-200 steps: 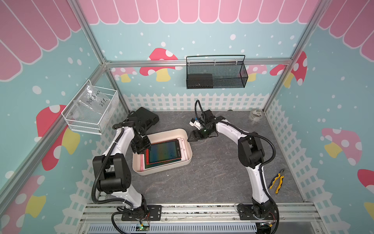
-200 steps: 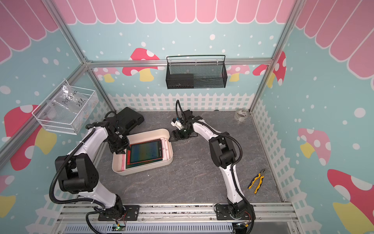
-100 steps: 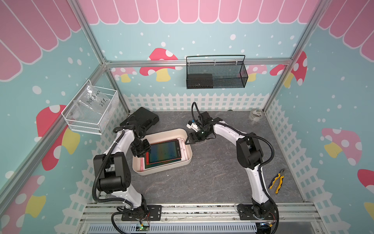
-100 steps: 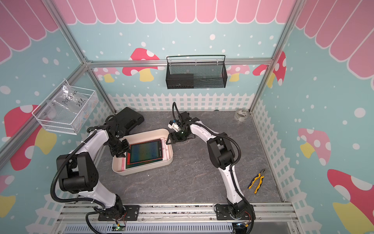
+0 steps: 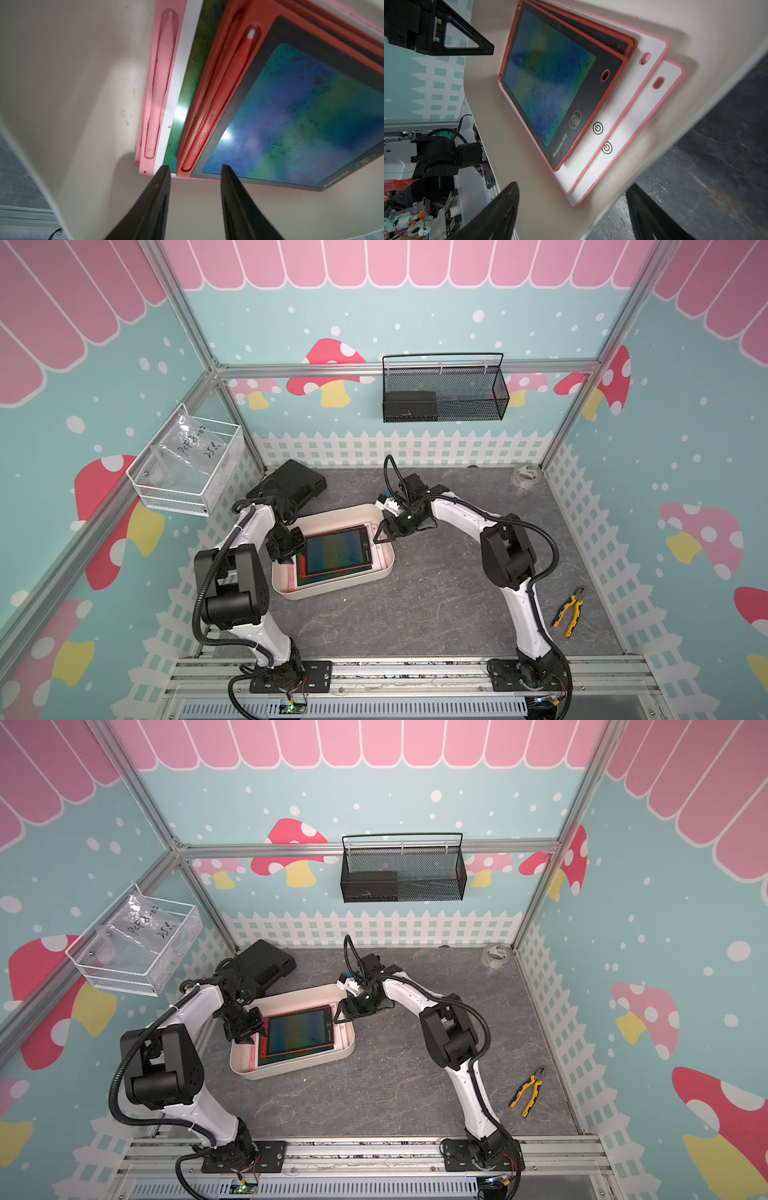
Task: Take out the writing tablet from the storage box
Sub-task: Adjust the storage box at the center of the board.
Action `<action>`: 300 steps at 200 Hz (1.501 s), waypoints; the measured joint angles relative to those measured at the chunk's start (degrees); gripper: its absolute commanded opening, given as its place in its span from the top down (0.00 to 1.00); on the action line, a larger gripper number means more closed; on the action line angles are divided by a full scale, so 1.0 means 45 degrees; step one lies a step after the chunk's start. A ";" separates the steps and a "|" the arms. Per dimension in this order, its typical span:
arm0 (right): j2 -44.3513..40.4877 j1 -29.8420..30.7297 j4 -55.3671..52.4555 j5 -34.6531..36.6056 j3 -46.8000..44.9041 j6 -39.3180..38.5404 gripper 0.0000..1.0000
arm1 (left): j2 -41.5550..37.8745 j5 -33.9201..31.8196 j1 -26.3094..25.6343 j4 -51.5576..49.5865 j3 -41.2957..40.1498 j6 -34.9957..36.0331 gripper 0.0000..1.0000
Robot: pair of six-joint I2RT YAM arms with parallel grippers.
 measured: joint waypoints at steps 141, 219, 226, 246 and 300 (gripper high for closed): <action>0.0325 0.0554 -0.0053 -0.0321 0.0520 0.0306 0.20 | 0.0209 0.0097 0.0272 0.0301 -0.0063 0.0549 0.59; 0.0325 0.0631 -0.0049 -0.0384 0.0525 0.0355 0.20 | 0.0209 -0.0690 0.0515 0.0359 -0.0180 0.0811 0.59; 0.0325 0.0631 -0.0053 -0.0389 0.0525 0.0355 0.20 | 0.0204 -0.0753 0.0549 0.0355 -0.0185 0.0865 0.59; 0.0325 0.0631 -0.0053 -0.0389 0.0525 0.0355 0.20 | 0.0209 -0.0874 0.0593 0.0369 -0.0257 0.1001 0.59; 0.0325 0.0631 -0.0053 -0.0403 0.0525 0.0355 0.20 | 0.0209 -0.0947 0.0588 0.0685 -0.0704 0.1209 0.59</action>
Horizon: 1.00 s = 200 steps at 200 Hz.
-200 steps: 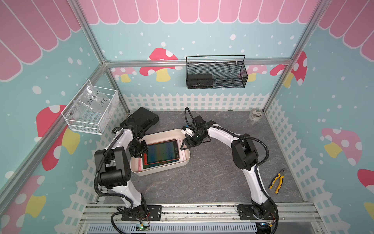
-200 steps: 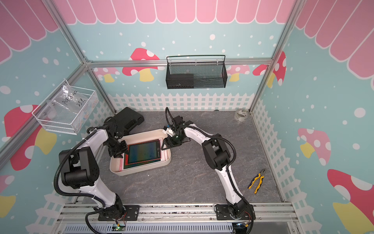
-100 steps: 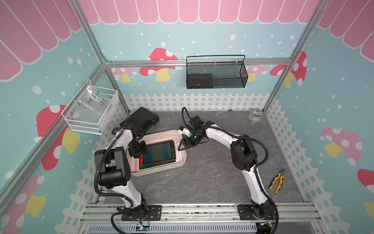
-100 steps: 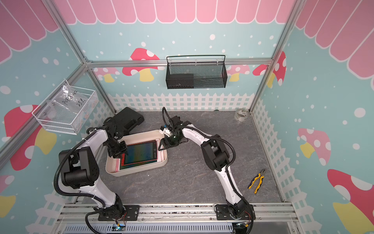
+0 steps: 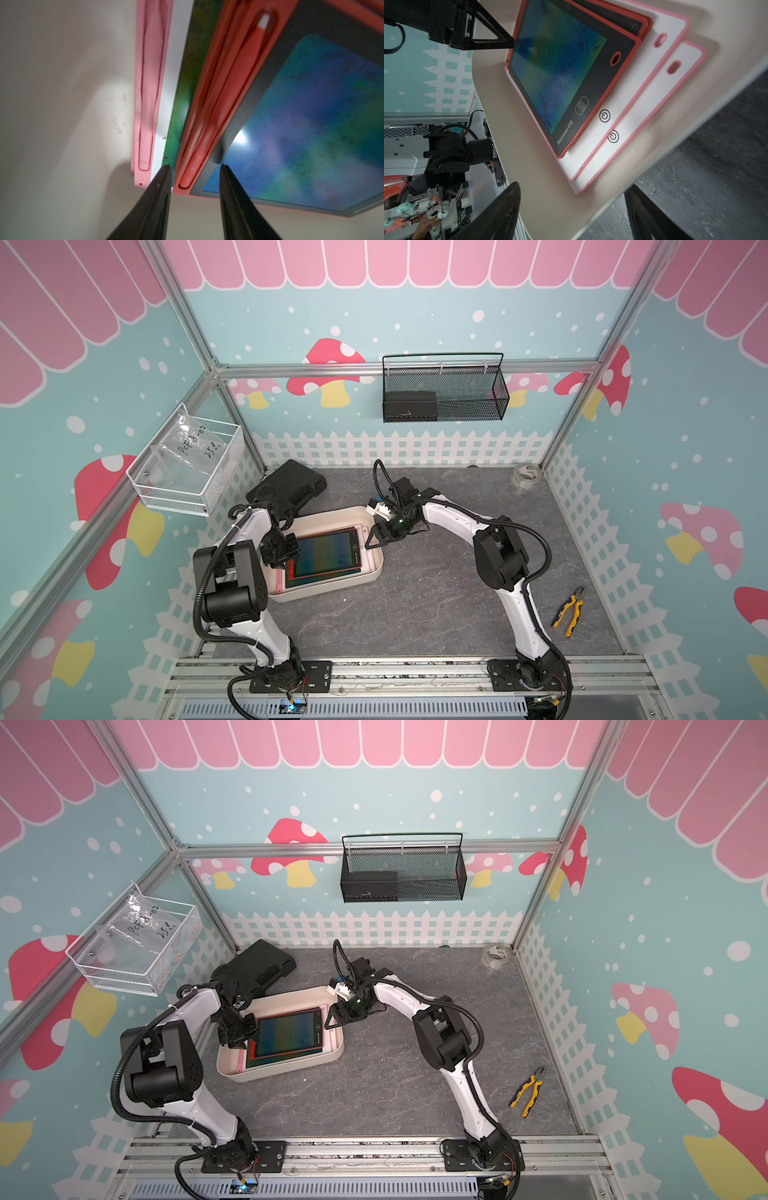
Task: Take out the writing tablet from the storage box
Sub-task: Adjust the storage box at the center of the board, then pick up the writing tablet from the storage box.
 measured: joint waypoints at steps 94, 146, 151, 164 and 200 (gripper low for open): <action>0.0049 -0.0010 -0.0034 0.0049 0.0325 0.0078 0.20 | 0.0063 0.0345 0.0005 0.0457 -0.0316 0.0146 0.60; 0.0058 -0.0015 -0.0034 0.0097 0.0379 0.0083 0.20 | 0.0063 0.0447 0.0015 0.0554 -0.0393 0.0257 0.62; 0.0058 -0.0015 -0.0034 0.0097 0.0384 0.0083 0.20 | 0.0063 0.0461 0.0015 0.0563 -0.0403 0.0272 0.62; 0.0058 -0.0015 -0.0034 0.0097 0.0384 0.0083 0.20 | 0.0063 0.0534 0.0034 0.0583 -0.0413 0.0316 0.63; 0.0136 -0.0015 -0.0044 0.0078 0.0447 0.0083 0.20 | 0.0058 0.1365 0.0049 0.0699 -0.0452 0.0393 0.64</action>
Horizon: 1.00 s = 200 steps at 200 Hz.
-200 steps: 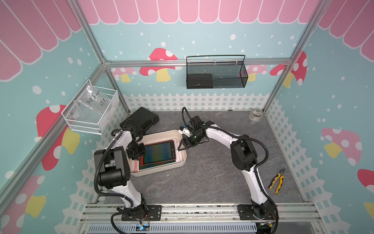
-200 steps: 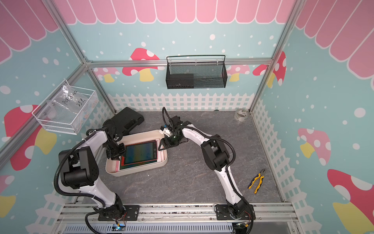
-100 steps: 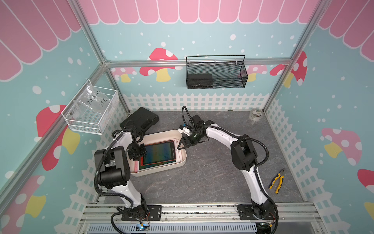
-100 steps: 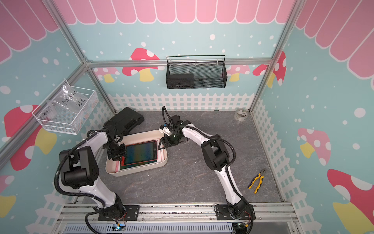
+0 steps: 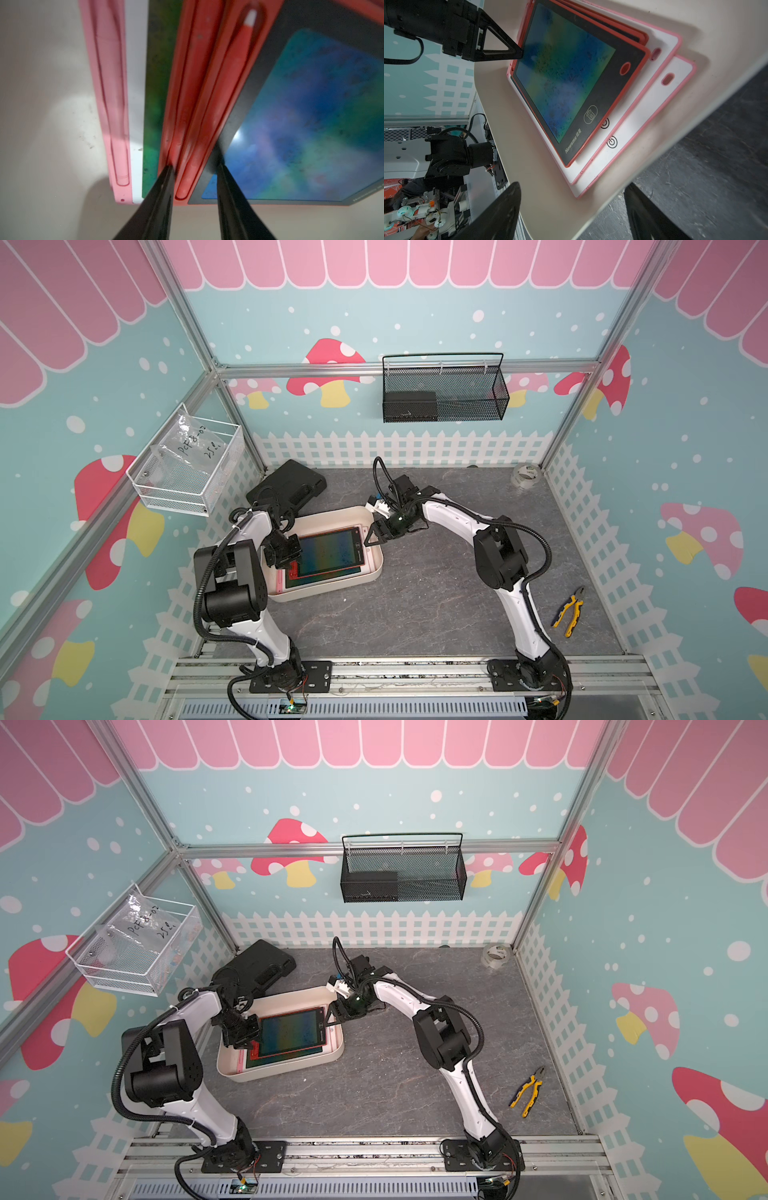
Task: Take out the writing tablet from the storage box
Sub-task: Pick up the writing tablet from the storage box.
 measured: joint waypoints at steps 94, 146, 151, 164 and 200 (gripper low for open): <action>0.0534 -0.0087 -0.0019 -0.0146 0.0418 0.0019 0.21 | 0.0000 0.0826 -0.0282 0.0223 -0.0121 0.0024 0.64; 0.0661 -0.0097 -0.0058 -0.0146 0.0588 0.0146 0.21 | -0.0005 0.0622 -0.0821 0.0301 -0.0121 0.0053 0.65; 0.0661 -0.0097 -0.0063 -0.0151 0.0588 0.0151 0.21 | -0.0010 0.0588 -0.0865 0.0306 -0.0121 0.0058 0.65; 0.0661 -0.0097 -0.0063 -0.0151 0.0588 0.0160 0.21 | -0.0073 0.0510 -0.1025 0.0325 -0.0121 0.0058 0.65; 0.0661 -0.0097 -0.0063 -0.0146 0.0588 0.0165 0.21 | -0.0126 0.0495 -0.1234 0.0374 -0.0121 0.0058 0.65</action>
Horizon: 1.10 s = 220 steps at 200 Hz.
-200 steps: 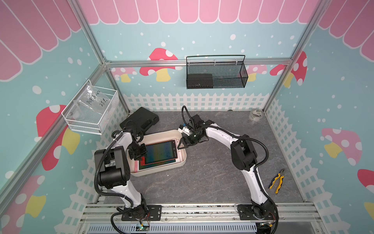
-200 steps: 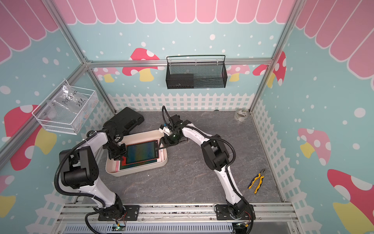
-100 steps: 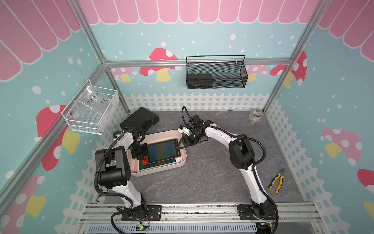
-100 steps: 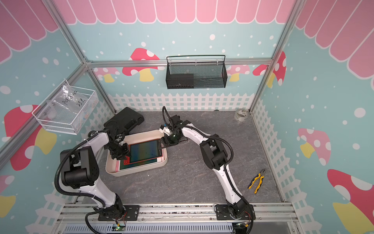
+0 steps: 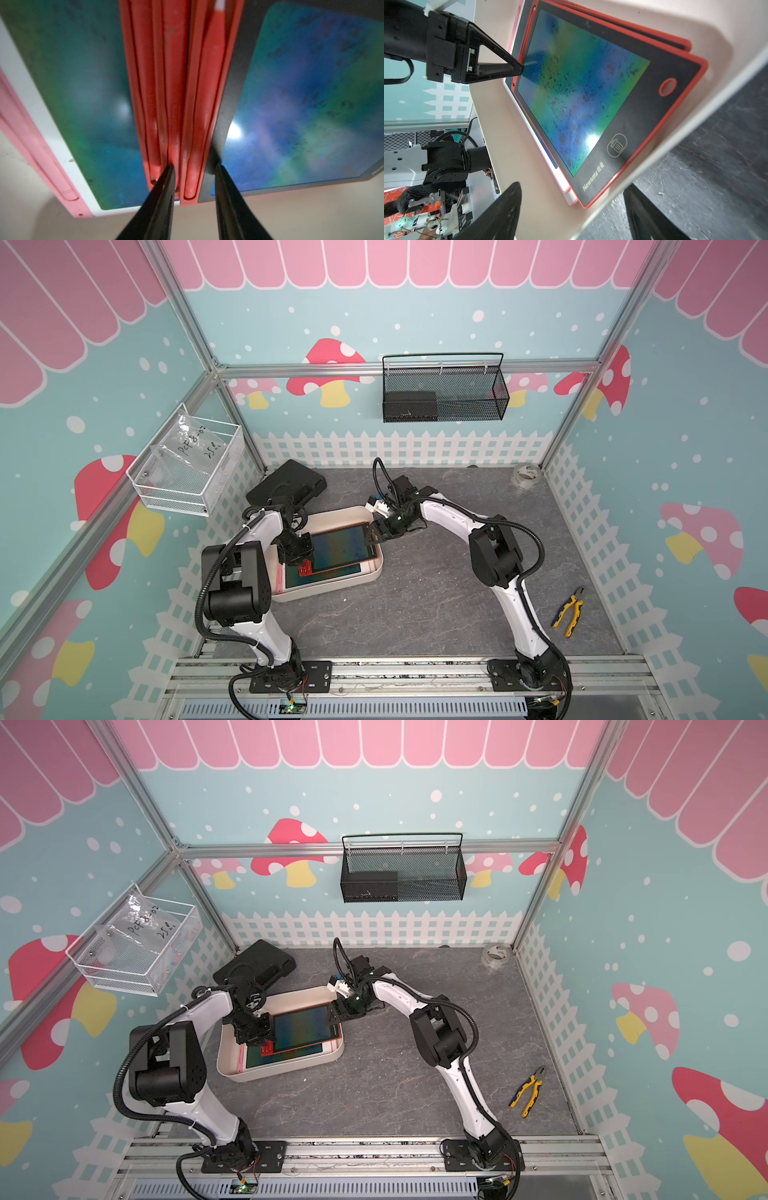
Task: Take out the writing tablet from the storage box
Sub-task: Pick up the writing tablet from the storage box.
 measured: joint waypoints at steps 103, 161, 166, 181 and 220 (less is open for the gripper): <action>0.0000 0.0015 0.0005 -0.0092 0.0000 -0.0015 0.21 | -0.0160 -0.0029 -0.0272 0.0092 -0.0029 -0.0044 0.66; 0.0000 0.0010 0.0005 -0.0107 0.0000 -0.0024 0.22 | -0.0102 -0.0573 -0.0583 0.0126 -0.0053 -0.0194 0.65; 0.0000 0.0010 0.0005 -0.0107 0.0000 -0.0024 0.22 | -0.0073 -0.0602 -0.0602 0.0126 -0.0053 -0.0194 0.65; 0.0000 0.0005 0.0005 -0.0107 0.0000 -0.0024 0.22 | -0.0005 -0.0573 -0.0617 0.0151 -0.0053 -0.0204 0.65; 0.0000 -0.0024 -0.0010 -0.0083 0.0000 -0.0019 0.22 | -0.0010 -0.0379 -0.0680 0.0214 -0.0063 -0.0330 0.66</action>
